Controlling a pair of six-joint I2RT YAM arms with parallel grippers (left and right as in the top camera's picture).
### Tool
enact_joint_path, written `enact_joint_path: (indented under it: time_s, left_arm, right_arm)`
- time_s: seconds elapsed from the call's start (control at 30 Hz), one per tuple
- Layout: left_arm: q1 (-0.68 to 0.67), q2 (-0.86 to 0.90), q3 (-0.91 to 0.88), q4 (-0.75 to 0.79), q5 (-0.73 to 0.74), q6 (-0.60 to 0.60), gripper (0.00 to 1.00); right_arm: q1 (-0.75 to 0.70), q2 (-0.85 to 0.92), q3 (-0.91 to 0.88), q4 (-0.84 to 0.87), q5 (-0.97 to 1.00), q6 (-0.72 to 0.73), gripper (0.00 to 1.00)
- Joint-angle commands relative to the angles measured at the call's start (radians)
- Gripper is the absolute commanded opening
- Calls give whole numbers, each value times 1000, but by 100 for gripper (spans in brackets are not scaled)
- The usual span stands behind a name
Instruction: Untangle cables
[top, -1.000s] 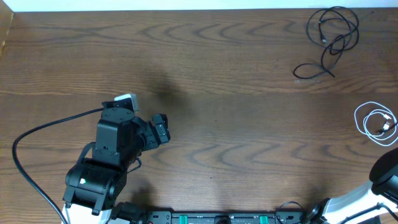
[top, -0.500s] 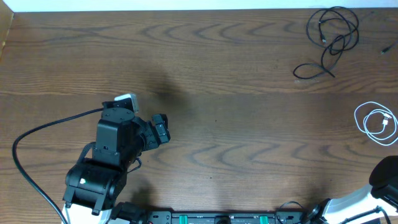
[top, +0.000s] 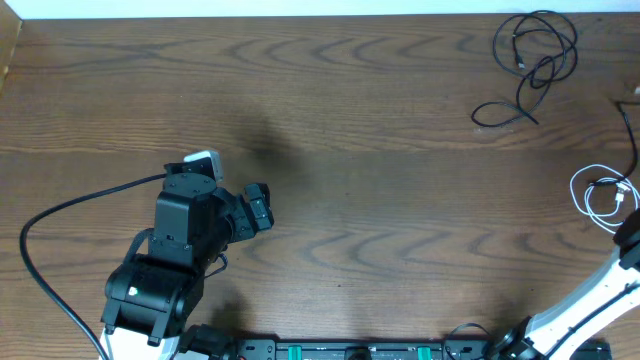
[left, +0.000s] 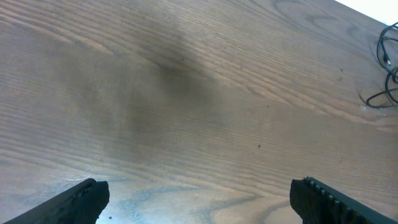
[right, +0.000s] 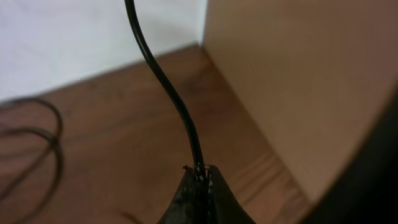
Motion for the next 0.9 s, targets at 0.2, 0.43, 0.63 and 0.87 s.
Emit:
enact_joint_path:
  time_s: [0.2, 0.43, 0.63, 0.87]
  left_arm:
    - [4, -1, 5, -3, -13, 9, 98]
    - [4, -1, 5, -3, -13, 9, 98]
    - [4, -1, 5, -3, -13, 9, 98]
    - [4, -1, 5, -3, -13, 9, 98]
  right_arm:
    - [0, -18, 97, 171, 29, -9, 1]
    - [-4, -19, 247, 150, -146, 32, 1]
    - [-3, -11, 233, 96, -145, -32, 1]
    - [-6, -2, 104, 69, -92, -172, 1]
